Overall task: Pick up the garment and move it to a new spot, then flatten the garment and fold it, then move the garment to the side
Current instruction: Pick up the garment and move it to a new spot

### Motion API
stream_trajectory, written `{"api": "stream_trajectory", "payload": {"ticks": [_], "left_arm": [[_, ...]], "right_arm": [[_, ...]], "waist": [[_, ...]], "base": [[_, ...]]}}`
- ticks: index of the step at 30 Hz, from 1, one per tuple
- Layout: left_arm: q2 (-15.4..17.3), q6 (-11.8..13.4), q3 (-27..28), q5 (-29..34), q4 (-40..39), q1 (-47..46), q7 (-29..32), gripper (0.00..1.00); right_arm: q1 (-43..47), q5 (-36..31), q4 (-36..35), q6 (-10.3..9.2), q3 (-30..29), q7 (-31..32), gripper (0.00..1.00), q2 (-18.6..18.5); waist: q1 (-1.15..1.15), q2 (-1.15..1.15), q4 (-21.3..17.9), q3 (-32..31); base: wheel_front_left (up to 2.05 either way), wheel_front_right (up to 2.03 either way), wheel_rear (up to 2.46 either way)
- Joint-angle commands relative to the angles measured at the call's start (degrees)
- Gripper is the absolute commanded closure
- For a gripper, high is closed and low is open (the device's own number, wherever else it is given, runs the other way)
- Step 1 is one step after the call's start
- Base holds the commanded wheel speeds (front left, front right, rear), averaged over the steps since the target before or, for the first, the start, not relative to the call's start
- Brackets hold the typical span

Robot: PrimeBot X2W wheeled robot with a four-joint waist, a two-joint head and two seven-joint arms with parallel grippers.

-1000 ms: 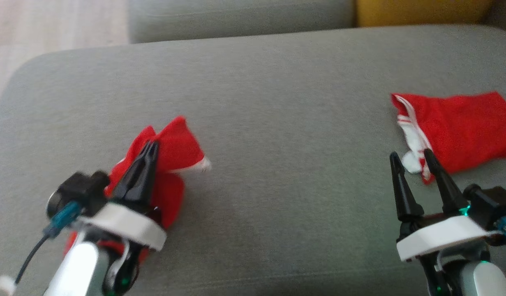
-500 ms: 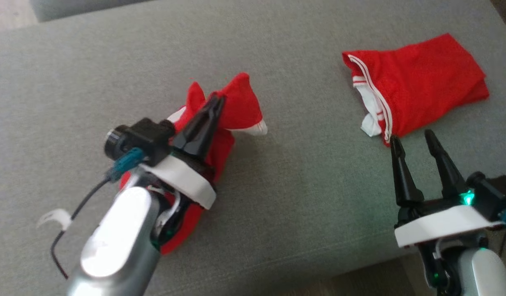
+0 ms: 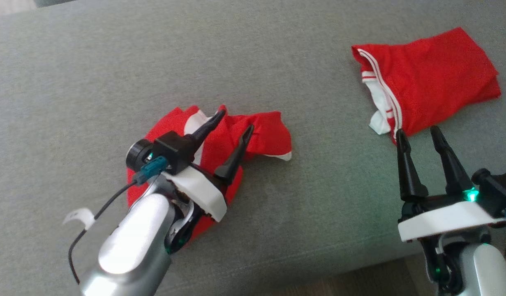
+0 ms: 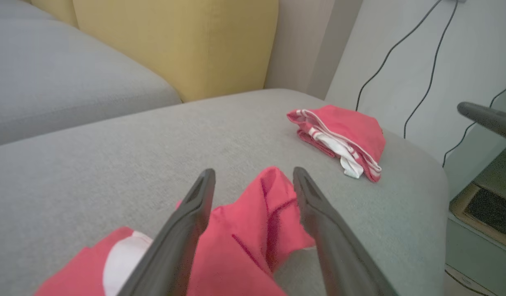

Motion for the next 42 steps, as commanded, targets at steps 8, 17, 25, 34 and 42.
{"api": "stream_trajectory", "payload": {"ticks": [8,17,25,34,42], "left_arm": [[3.81,7.43,8.56,-1.33,-7.26,4.15,-3.31,0.00],[8.75,13.29,15.81,-2.78,-11.83,10.87,-3.94,0.00],[12.39,15.30,20.12,-4.96,-15.00,17.19,-3.72,0.00],[14.92,15.50,18.53,-4.32,-19.39,22.82,-1.06,0.00],[15.43,16.23,17.73,-4.09,-21.28,25.08,-0.11,0.00]], "right_arm": [[-1.27,-1.10,-1.64,-0.04,0.00,0.68,0.00,-0.34],[-1.27,-2.47,-1.60,-0.04,-1.27,2.19,0.00,-0.34],[-0.07,-3.19,-1.17,-0.04,-1.95,3.40,0.00,-0.34],[2.96,-3.97,-1.24,-0.04,-1.65,4.67,0.00,-0.34],[5.12,-4.14,-2.07,-0.04,-1.79,5.57,0.00,-0.34]], "waist": [[0.00,0.00,5.83,-4.11],[0.00,0.00,10.33,-6.36],[0.00,0.00,13.02,-9.21],[0.00,0.00,13.52,-13.59],[0.00,0.00,13.14,-15.27]], "base": [[0.00,0.00,0.00],[0.00,0.00,0.00],[0.00,0.00,0.00],[0.00,0.00,0.00],[0.00,0.00,0.00]]}}
